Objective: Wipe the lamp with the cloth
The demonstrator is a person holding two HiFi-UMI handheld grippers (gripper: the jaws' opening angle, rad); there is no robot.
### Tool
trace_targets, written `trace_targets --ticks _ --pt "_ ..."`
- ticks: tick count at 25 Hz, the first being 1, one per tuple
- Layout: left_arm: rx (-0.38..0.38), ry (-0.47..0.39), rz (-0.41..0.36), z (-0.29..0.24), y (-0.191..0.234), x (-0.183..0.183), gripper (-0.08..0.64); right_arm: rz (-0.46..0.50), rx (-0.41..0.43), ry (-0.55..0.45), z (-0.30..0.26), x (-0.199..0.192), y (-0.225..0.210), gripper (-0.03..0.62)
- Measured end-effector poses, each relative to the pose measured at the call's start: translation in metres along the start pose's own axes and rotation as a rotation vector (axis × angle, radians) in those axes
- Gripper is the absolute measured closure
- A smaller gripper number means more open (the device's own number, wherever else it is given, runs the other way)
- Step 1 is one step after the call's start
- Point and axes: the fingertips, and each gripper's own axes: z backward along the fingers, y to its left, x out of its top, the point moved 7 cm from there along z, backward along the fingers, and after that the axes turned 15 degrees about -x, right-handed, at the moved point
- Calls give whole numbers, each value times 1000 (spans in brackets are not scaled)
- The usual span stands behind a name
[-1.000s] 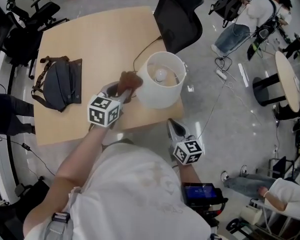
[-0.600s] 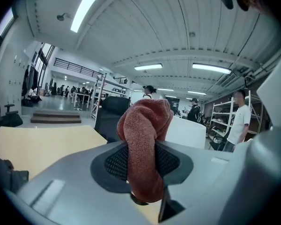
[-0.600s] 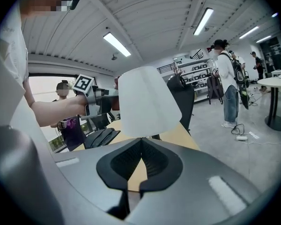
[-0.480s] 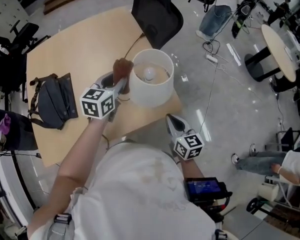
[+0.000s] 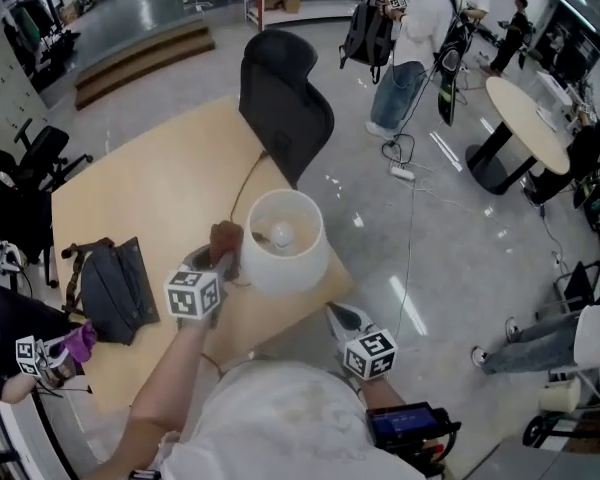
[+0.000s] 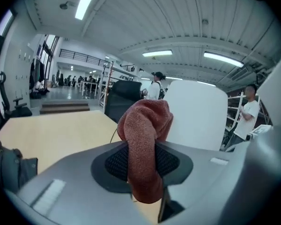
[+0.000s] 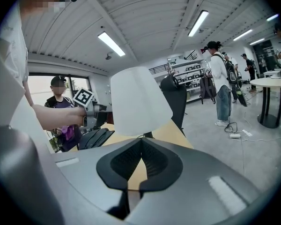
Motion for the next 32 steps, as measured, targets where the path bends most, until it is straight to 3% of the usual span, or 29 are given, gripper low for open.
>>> trace_targets --ticks 3,7,12,14,17,20,22,27,30,32 --pt "5 -82 -174 11 -9 63 440 -6 -4 -30 -8 13 -11 578" --pt "-60 -148 -419 25 -49 135 440 -12 -4 -43 -8 14 -18 578" --pt "-129 -10 -766 21 -114 190 440 -27 -12 -74 -1 9 -22 578" --pt "-157 85 -859 6 -134 207 440 -30 -18 -90 -2 15 -28 578" --pt "-194 340 -915 -26 -140 203 437 -34 -17 -90 2 21 -35 578" --pt "-151 598 -965 -52 -130 180 437 -51 -13 -93 5 16 -42 578" --pt "-140 726 -962 -65 -124 165 438 -68 -19 -95 9 10 -46 578" --pt "-79 948 -1019 -101 -139 151 437 -108 -32 -96 29 -4 -72 578" --pt "-143 1025 -1081 -122 -158 137 434 -125 -36 -93 34 -10 -84 578" --pt "-198 1079 -1066 -125 -159 130 437 -131 -37 -90 34 -13 -85 578"
